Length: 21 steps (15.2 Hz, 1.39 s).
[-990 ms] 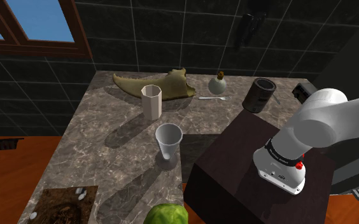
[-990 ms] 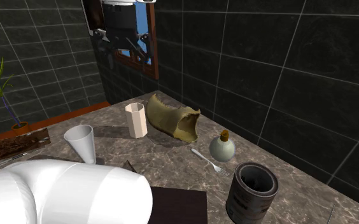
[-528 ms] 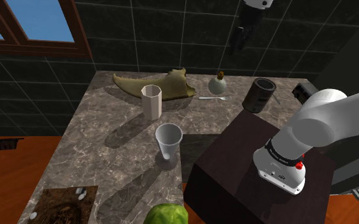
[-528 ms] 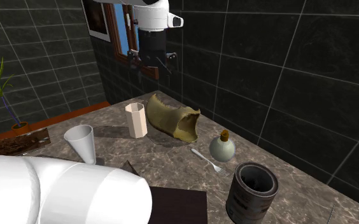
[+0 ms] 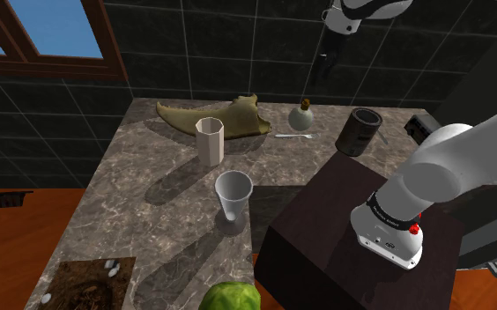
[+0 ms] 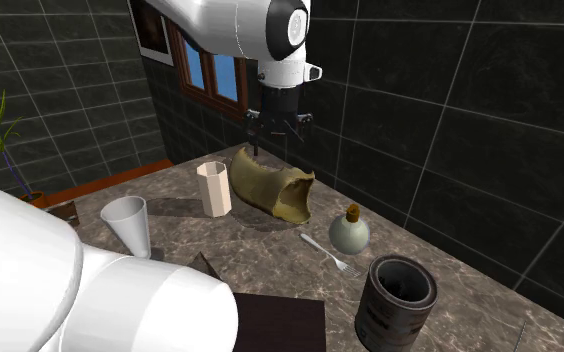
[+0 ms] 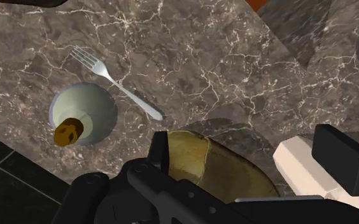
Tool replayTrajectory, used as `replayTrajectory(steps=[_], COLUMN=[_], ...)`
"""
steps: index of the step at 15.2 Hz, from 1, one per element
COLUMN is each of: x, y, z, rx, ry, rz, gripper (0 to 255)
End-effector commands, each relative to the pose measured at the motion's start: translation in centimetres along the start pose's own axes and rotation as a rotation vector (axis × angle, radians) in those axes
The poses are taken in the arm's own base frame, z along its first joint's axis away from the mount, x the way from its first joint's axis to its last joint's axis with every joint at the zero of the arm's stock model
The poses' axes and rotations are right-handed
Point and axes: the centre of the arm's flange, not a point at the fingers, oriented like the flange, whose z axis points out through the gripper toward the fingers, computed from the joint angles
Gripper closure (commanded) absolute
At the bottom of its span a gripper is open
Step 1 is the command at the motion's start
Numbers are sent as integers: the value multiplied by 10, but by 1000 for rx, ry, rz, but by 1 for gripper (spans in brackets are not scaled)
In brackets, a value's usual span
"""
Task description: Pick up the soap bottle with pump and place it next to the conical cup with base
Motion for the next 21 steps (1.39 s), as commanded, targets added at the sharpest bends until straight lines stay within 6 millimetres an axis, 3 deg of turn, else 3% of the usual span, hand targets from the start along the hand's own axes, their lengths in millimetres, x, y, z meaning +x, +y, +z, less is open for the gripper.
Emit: replayTrajectory(steps=[1, 21], x=[10, 97], y=[21, 212], z=[17, 177], rx=[-3, -19], ry=[-3, -45], rz=[-2, -12], gripper=[0, 0])
